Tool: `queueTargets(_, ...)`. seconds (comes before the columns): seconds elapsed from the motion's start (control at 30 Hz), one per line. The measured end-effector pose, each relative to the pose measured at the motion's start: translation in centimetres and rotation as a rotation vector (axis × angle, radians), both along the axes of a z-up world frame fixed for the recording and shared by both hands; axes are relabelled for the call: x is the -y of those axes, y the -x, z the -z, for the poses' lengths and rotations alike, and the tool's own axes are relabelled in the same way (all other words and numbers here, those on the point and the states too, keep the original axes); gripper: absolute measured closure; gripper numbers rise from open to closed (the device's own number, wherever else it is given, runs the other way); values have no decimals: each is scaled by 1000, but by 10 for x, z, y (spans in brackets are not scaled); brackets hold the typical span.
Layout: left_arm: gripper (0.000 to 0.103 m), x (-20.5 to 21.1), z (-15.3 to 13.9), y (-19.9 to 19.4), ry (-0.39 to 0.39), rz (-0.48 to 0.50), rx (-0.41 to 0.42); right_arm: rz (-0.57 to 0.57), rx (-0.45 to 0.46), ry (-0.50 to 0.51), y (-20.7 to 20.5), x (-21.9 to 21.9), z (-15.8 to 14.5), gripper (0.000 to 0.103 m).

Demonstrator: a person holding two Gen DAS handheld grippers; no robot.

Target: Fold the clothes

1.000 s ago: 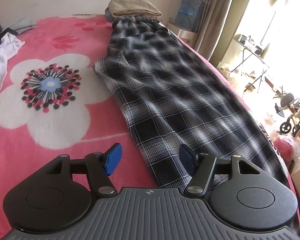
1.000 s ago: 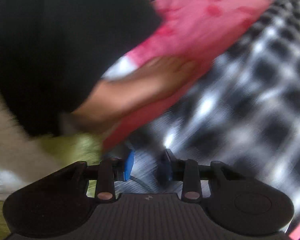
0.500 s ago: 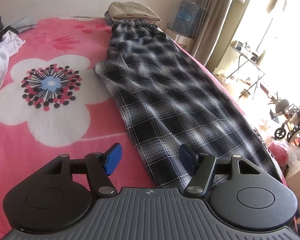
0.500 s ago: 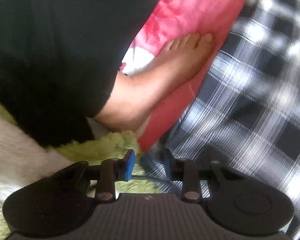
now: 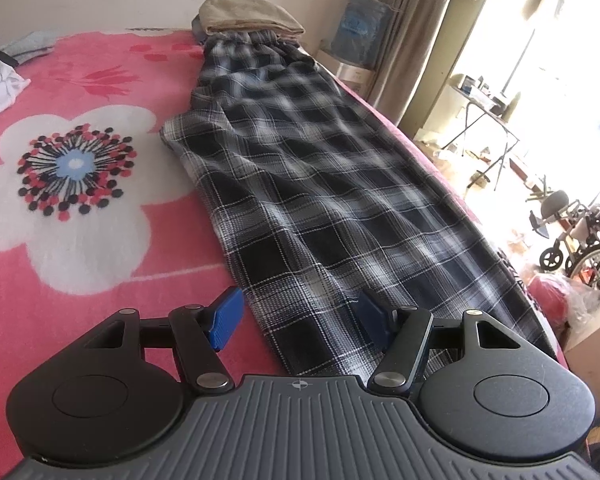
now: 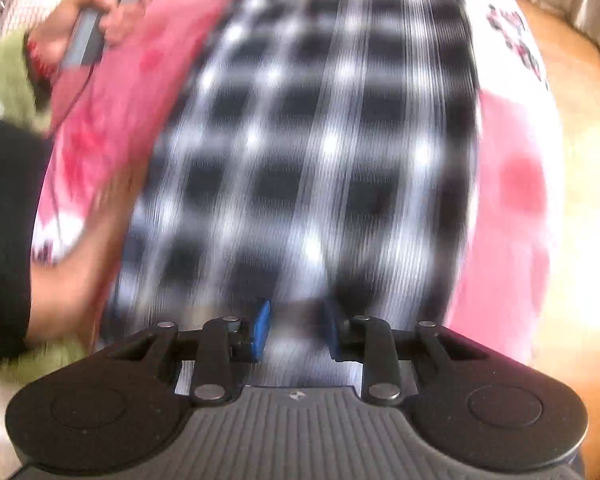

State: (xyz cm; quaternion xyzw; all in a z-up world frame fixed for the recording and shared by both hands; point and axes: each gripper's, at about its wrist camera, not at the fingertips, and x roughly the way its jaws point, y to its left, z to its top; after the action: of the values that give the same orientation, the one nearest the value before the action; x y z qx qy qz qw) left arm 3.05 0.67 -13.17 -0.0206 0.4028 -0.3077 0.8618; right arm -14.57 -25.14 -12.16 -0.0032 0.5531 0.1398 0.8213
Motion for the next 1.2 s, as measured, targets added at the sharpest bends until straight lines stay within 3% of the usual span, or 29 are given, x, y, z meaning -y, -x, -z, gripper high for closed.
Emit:
queueTargets(0.33, 39, 16, 5, -2, 14, 24, -2, 18, 164, 111, -40, 33, -51, 72)
queueTargets(0.43, 39, 15, 5, -4, 20, 32, 1, 12, 214, 139, -87, 38, -58, 72)
queueTargets(0.63, 39, 13, 13, -14, 40, 35, 1, 26, 264, 96, -176, 40, -48, 72)
queueTargets(0.8, 37, 14, 23, -16, 46, 71, 4, 103, 249, -2, -228, 51, -12, 72)
queueTargets(0.93, 37, 9, 20, -17, 52, 93, 33, 172, 239, 154, -256, 72, 4, 72)
queueTargets(1.0, 37, 2, 13, -19, 78, 76, 67, 218, 277, 190, -267, 82, -4, 71)
queueTargets(1.2, 34, -3, 4, -44, 127, 31, 100, 185, 401, 100, -317, 63, -37, 71)
